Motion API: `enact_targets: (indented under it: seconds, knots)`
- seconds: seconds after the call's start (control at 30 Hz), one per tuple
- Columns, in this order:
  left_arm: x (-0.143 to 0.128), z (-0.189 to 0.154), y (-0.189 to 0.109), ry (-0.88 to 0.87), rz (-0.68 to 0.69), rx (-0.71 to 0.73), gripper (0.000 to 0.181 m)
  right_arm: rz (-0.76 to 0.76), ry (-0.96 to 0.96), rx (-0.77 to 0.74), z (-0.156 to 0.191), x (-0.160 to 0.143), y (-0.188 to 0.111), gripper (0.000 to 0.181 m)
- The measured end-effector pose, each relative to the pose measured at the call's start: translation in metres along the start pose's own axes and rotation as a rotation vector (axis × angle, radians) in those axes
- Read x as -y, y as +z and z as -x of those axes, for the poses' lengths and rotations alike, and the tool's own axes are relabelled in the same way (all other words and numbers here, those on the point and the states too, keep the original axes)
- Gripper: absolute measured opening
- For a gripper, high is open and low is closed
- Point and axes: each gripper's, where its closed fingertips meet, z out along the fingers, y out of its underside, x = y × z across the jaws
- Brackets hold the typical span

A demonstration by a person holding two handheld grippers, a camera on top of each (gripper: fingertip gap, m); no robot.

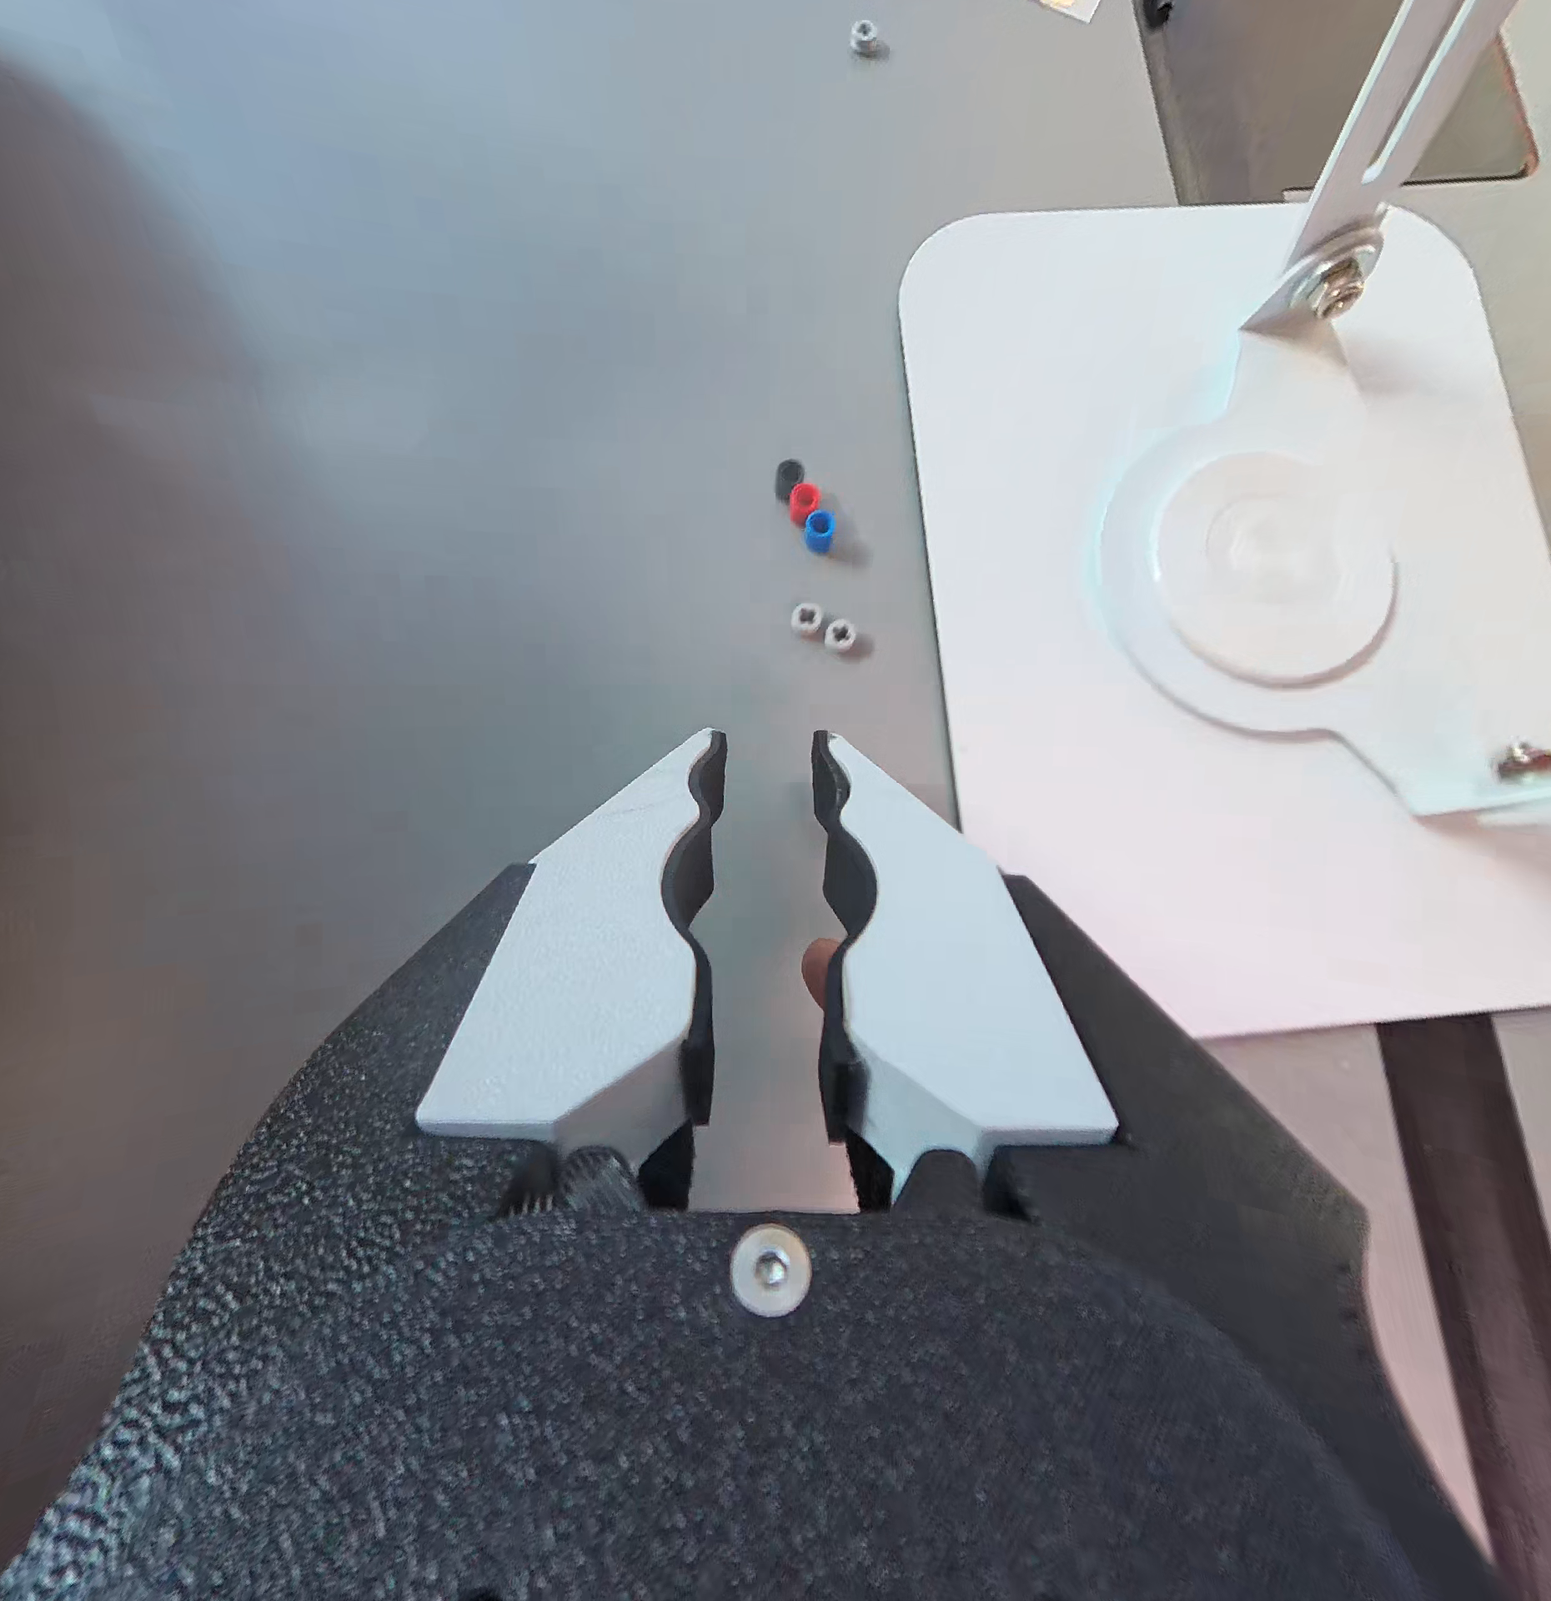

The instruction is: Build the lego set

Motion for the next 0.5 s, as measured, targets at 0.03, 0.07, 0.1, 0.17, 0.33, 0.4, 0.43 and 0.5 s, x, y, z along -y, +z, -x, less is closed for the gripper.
enact_targets:
  seconds: [0.03,0.07,0.1,0.17,0.33,0.4,0.43,0.5]
  knots:
    - [0.000,0.000,0.000,0.002,0.000,0.000,0.068,0.015,-0.013,-0.001,-0.006,0.003,0.007,0.017]
    - [0.000,0.000,0.000,0.004,0.000,0.000,0.068,0.032,-0.030,0.003,-0.011,0.004,0.012,0.017]
    - [0.000,-0.001,0.000,0.007,0.001,0.000,0.068,0.040,-0.041,0.016,-0.013,0.006,0.016,0.017]
    - [0.000,-0.001,0.000,0.010,0.004,0.000,0.068,0.041,-0.049,0.040,-0.015,0.010,0.022,0.017]
    - [0.000,-0.001,0.000,0.013,0.006,0.000,0.068,0.081,-0.094,0.082,-0.016,0.012,0.031,0.017]
    - [0.000,-0.001,0.000,0.009,0.005,-0.001,0.068,0.095,-0.109,0.101,-0.015,0.012,0.032,0.007]
    - [0.000,-0.001,0.000,0.008,0.004,-0.001,0.068,0.095,-0.112,0.105,-0.015,0.012,0.032,0.004]
    - [0.000,-0.001,0.000,0.004,0.003,-0.002,0.068,0.101,-0.116,0.119,-0.010,0.009,0.029,0.004]
